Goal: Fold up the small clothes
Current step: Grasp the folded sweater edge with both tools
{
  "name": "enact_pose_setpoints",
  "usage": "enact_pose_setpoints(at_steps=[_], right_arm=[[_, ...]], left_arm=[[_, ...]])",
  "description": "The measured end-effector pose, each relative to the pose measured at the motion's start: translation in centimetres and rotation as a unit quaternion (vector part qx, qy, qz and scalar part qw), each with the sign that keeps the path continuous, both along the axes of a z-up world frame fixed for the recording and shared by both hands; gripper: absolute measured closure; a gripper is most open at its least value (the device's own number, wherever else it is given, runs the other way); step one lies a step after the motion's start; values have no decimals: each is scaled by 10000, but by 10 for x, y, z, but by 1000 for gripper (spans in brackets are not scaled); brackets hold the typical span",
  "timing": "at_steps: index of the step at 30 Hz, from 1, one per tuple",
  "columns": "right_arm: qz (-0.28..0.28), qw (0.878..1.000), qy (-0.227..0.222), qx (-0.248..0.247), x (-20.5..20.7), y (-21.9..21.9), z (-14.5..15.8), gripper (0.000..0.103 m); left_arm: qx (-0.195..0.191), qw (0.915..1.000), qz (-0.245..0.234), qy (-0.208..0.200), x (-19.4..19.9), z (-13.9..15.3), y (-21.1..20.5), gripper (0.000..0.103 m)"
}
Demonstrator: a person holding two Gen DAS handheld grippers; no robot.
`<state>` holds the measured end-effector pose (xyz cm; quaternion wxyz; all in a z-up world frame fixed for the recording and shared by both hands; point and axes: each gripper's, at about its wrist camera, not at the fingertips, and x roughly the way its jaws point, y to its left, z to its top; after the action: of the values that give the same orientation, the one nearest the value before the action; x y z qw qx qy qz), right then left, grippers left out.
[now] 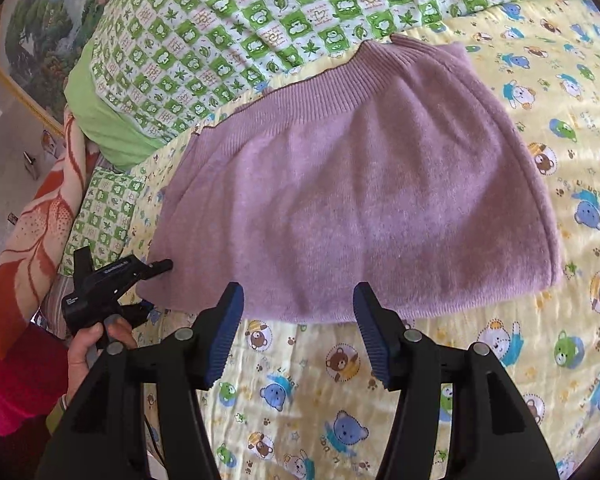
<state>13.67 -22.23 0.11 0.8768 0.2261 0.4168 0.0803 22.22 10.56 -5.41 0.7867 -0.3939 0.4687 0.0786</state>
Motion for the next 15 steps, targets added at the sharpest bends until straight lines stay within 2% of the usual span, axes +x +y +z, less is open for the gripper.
enact_pose_setpoints(at_steps=[4, 9, 11, 15], right_arm=[[-116, 9999, -41, 1, -4, -8, 0, 45], [-297, 9995, 8, 60, -5, -18, -4, 45], [-317, 9995, 4, 77, -5, -21, -5, 45], [-295, 9995, -33, 82, -3, -26, -3, 45]], left_arm=[[510, 9979, -349, -203, 5, 23, -18, 91], [898, 9901, -912, -579, 11, 54, -52, 92], [988, 9830, -1315, -815, 13, 66, -73, 92], [1208, 9622, -2117, -1211, 19, 83, -123, 94]])
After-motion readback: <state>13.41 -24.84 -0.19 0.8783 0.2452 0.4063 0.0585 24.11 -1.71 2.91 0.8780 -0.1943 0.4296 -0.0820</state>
